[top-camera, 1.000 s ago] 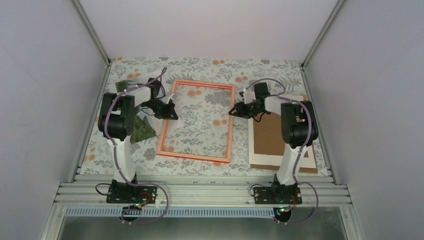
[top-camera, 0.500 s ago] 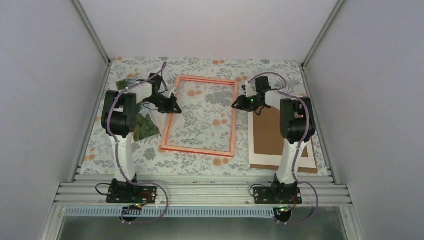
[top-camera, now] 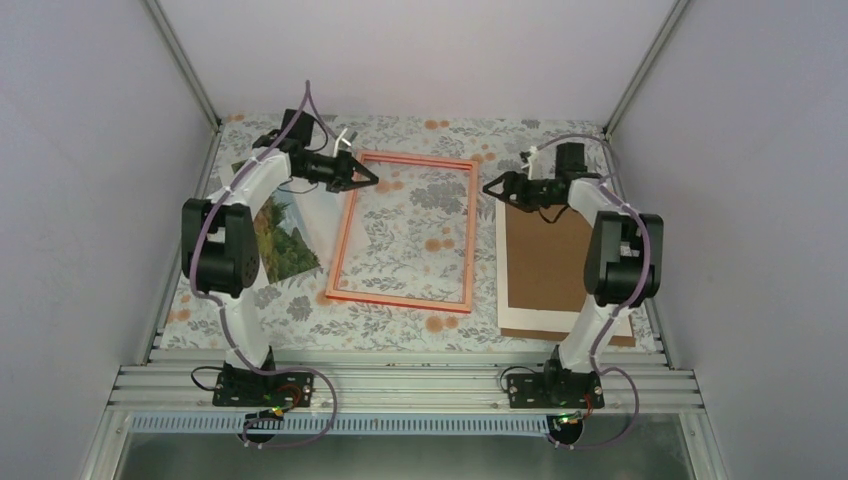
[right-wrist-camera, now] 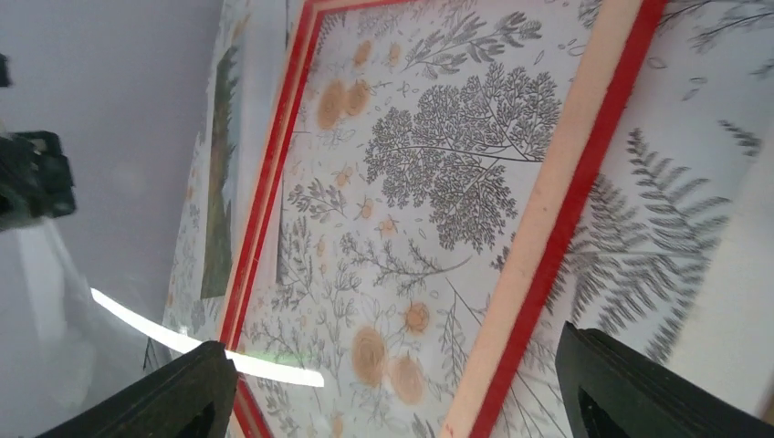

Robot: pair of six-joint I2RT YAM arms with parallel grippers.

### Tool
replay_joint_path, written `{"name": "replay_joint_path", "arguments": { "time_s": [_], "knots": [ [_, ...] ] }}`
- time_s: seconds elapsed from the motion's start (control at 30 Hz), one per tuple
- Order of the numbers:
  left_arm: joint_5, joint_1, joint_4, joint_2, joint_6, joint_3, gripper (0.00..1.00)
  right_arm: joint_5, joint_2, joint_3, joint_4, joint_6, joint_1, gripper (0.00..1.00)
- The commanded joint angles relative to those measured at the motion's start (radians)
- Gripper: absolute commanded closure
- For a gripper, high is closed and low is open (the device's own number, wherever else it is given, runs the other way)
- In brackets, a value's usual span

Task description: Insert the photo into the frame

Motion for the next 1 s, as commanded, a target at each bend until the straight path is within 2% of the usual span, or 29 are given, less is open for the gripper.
{"name": "replay_joint_path", "arguments": {
  "time_s": [0.0,0.07,0.17,0.23,0.37,0.47,0.6,0.7,0.83,0.97],
  "knots": [
    [0.233,-0.037,0.161,-0.103,-0.183,0.044,0.98,-0.077,-0.104,-0.061,-0.08,-0.072,-0.067,0.11],
    [0.268,-0.073,0.279,-0.142,-0.303,0.026,0.98,-0.054,-0.151,-0.095,-0.096,-0.091,-0.098,0.1],
    [0.283,-0.122,0.583,-0.208,-0.518,-0.016,0.98,-0.017,-0.215,-0.149,-0.1,-0.104,-0.148,0.1],
    [0.28,-0.149,0.7,-0.235,-0.606,-0.021,0.98,0.006,-0.249,-0.169,-0.098,-0.105,-0.184,0.1],
    [0.271,-0.195,0.678,-0.253,-0.538,-0.047,0.98,0.017,-0.31,-0.189,-0.093,-0.092,-0.264,0.04],
    [0.226,-0.195,0.66,-0.256,-0.495,-0.163,0.98,0.03,-0.337,-0.207,-0.09,-0.083,-0.307,0.0],
    [0.122,-0.18,0.596,-0.226,-0.441,-0.313,0.98,0.047,-0.364,-0.232,-0.09,-0.085,-0.316,0.0],
    [0.07,-0.15,0.633,-0.194,-0.459,-0.419,0.98,0.066,-0.377,-0.254,-0.084,-0.088,-0.316,0.0],
    [-0.037,-0.144,0.539,-0.127,-0.319,-0.424,0.98,0.072,-0.372,-0.284,-0.061,-0.075,-0.315,0.03],
    [-0.134,-0.124,0.497,-0.075,-0.294,-0.451,0.98,0.06,-0.353,-0.28,-0.063,-0.079,-0.295,0.07]
  ]
}}
